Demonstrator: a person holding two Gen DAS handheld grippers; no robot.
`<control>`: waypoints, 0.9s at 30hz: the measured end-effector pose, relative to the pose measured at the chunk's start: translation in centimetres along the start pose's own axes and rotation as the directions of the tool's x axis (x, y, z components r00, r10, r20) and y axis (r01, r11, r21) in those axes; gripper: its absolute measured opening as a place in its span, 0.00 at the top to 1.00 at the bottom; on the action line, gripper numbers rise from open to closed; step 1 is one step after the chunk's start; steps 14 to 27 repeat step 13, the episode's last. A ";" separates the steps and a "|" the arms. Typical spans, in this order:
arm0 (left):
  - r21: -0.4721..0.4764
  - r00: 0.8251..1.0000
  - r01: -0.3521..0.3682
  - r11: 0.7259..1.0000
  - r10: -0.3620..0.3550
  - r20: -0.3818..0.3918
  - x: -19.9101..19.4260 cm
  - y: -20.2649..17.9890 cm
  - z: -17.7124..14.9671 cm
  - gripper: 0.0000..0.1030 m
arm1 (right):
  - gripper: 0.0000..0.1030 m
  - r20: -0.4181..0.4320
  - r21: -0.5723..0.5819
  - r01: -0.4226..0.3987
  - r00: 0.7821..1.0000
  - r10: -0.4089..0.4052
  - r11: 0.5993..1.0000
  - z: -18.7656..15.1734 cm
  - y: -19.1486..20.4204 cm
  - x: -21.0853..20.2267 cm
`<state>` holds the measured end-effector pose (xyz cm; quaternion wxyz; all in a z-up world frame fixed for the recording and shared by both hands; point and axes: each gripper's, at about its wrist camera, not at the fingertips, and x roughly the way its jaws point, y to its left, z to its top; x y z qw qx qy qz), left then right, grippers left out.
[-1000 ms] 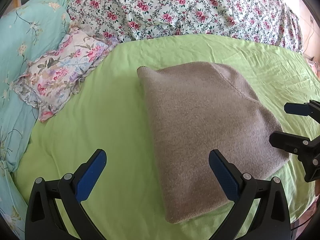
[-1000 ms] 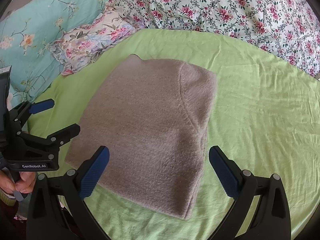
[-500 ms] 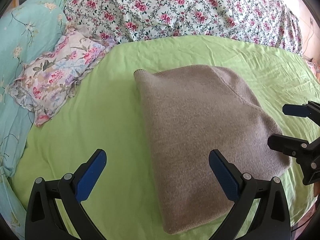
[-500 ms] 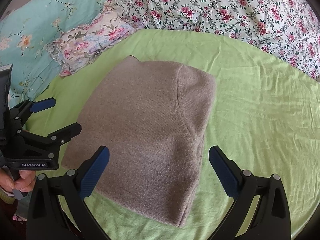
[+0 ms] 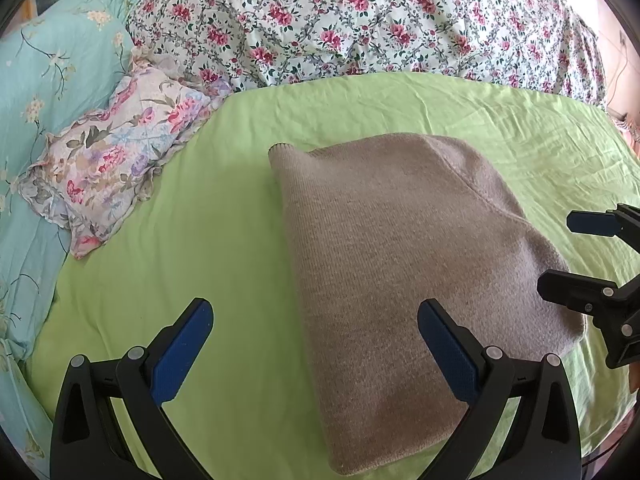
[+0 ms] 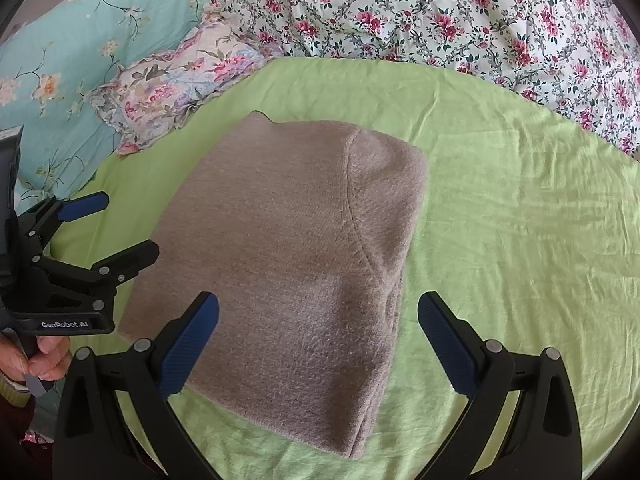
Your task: Fold small clothes
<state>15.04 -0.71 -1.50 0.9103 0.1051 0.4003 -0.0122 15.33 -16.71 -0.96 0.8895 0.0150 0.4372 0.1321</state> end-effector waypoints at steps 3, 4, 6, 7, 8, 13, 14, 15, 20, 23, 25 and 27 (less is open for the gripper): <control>-0.002 1.000 -0.004 1.000 0.004 0.007 -0.2 0.1 0.0 0.01 | 0.03 -0.001 0.004 -0.001 1.000 0.001 1.000 0.0 0.0 0.1; -0.004 1.000 -0.006 1.000 0.006 0.009 -0.2 0.2 0.0 0.01 | 0.03 0.000 0.002 -0.002 1.000 0.002 1.000 0.0 0.0 0.1; -0.012 1.000 -0.006 1.000 0.006 0.006 -0.3 0.5 0.1 0.01 | 0.03 0.002 0.002 -0.002 1.000 0.002 1.000 0.0 0.0 0.1; -0.014 1.000 -0.006 1.000 0.006 0.006 -0.3 0.6 0.1 0.01 | 0.03 0.003 0.002 -0.001 1.000 0.001 1.000 0.0 0.1 0.1; -0.016 1.000 -0.006 1.000 0.006 0.009 -0.4 0.7 0.1 0.01 | 0.03 0.003 0.002 0.000 1.000 0.000 1.000 0.0 0.1 0.1; -0.032 1.000 0.001 0.999 0.000 0.017 -0.7 1.0 0.1 0.01 | 0.03 0.013 0.010 0.002 1.000 -0.002 1.000 0.1 0.2 -0.2; -0.032 1.000 0.001 0.999 0.000 0.017 -0.7 1.0 0.1 0.01 | 0.03 0.013 0.010 0.002 1.000 -0.002 1.000 0.1 0.2 -0.2; -0.032 1.000 0.001 0.999 0.000 0.017 -0.7 1.0 0.1 0.01 | 0.03 0.013 0.010 0.002 1.000 -0.002 1.000 0.1 0.2 -0.2; -0.032 1.000 0.001 0.999 0.000 0.017 -0.7 1.0 0.1 0.01 | 0.03 0.013 0.010 0.002 1.000 -0.002 1.000 0.1 0.2 -0.2; -0.032 1.000 0.001 0.999 0.000 0.017 -0.7 1.0 0.1 0.01 | 0.03 0.013 0.010 0.002 1.000 -0.002 1.000 0.1 0.2 -0.2; -0.032 1.000 0.001 0.999 0.000 0.017 -0.7 1.0 0.1 0.01 | 0.03 0.013 0.010 0.002 1.000 -0.002 1.000 0.1 0.2 -0.2; -0.032 1.000 0.001 0.999 0.000 0.017 -0.7 1.0 0.1 0.01 | 0.03 0.013 0.010 0.002 1.000 -0.002 1.000 0.1 0.2 -0.2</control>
